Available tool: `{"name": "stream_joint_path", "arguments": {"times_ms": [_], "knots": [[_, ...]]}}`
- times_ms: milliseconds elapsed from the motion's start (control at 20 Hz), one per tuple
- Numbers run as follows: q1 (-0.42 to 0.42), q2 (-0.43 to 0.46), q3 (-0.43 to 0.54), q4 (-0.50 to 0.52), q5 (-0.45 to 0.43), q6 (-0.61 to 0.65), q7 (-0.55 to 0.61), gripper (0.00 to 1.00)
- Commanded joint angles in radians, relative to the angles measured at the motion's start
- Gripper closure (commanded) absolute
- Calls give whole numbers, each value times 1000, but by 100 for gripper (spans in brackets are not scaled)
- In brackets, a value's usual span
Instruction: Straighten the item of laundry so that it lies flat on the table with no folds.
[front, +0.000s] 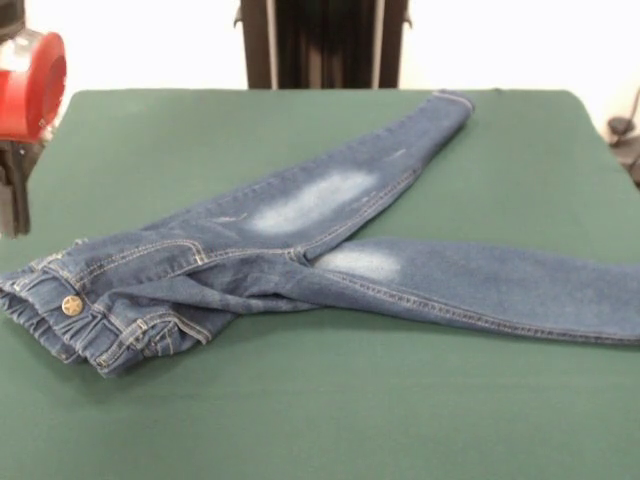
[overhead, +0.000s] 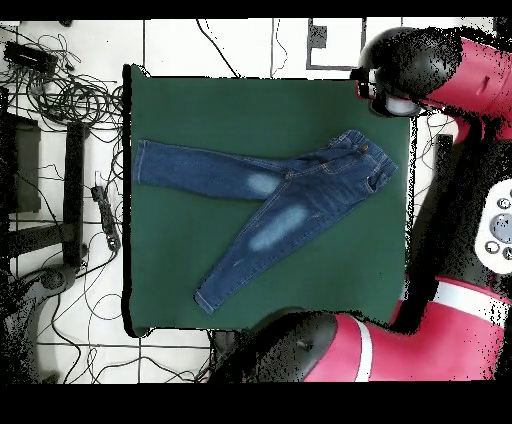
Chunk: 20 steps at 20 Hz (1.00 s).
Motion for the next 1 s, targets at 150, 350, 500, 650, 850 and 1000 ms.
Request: {"name": "stream_joint_path", "arguments": {"times_ms": [150,350,500,650,850,1000], "knots": [[43,-23,-9,334,-21,-127,107,0],[46,-11,-10,309,-15,-113,100,0],[45,-11,-10,307,-10,-111,94,0],[43,-11,-9,311,-5,-118,90,0],[37,-15,-6,321,1,-131,82,0],[29,-19,-2,331,3,-138,71,0]]}}
